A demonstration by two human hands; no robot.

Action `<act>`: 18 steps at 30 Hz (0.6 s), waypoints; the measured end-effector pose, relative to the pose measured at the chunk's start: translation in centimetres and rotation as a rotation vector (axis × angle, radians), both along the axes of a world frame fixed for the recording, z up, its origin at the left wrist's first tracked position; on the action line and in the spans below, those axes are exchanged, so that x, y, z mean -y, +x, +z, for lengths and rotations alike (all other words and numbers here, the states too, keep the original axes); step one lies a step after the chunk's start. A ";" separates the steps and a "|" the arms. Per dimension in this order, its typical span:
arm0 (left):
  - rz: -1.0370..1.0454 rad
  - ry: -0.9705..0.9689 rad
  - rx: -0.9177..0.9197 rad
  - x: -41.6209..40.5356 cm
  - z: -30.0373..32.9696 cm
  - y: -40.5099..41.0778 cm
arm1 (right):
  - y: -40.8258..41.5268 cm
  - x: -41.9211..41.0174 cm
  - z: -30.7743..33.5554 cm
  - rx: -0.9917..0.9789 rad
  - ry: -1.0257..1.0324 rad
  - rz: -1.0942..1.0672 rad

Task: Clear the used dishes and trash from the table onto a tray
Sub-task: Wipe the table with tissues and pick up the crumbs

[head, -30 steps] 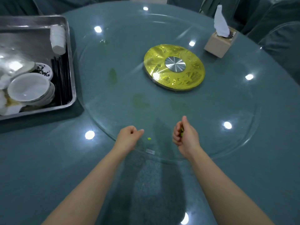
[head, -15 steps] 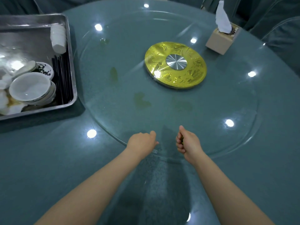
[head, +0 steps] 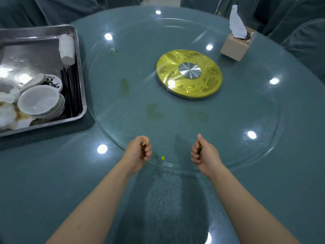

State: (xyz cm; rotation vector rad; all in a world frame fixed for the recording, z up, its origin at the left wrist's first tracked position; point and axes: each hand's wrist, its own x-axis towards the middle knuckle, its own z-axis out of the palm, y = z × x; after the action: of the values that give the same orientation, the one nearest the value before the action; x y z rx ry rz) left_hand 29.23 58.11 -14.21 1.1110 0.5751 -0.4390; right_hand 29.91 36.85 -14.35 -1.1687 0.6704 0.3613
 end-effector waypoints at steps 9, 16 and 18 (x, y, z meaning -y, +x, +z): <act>-0.268 0.458 0.015 0.8 -1.1 -1.0 | -0.2 0.0 0.2 0.001 0.007 -0.032; -0.819 1.441 0.335 2.7 -2.3 -1.6 | 0.3 0.1 0.0 -0.012 -0.097 0.016; -0.880 1.542 0.374 3.0 -2.2 -1.5 | 0.4 -0.2 0.0 -0.017 -0.102 0.040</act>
State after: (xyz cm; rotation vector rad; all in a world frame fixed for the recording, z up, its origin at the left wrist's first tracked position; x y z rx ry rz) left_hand 27.74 55.07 -16.39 2.8889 -0.0710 -0.4832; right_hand 30.31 37.05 -14.36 -1.2787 0.6873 0.3741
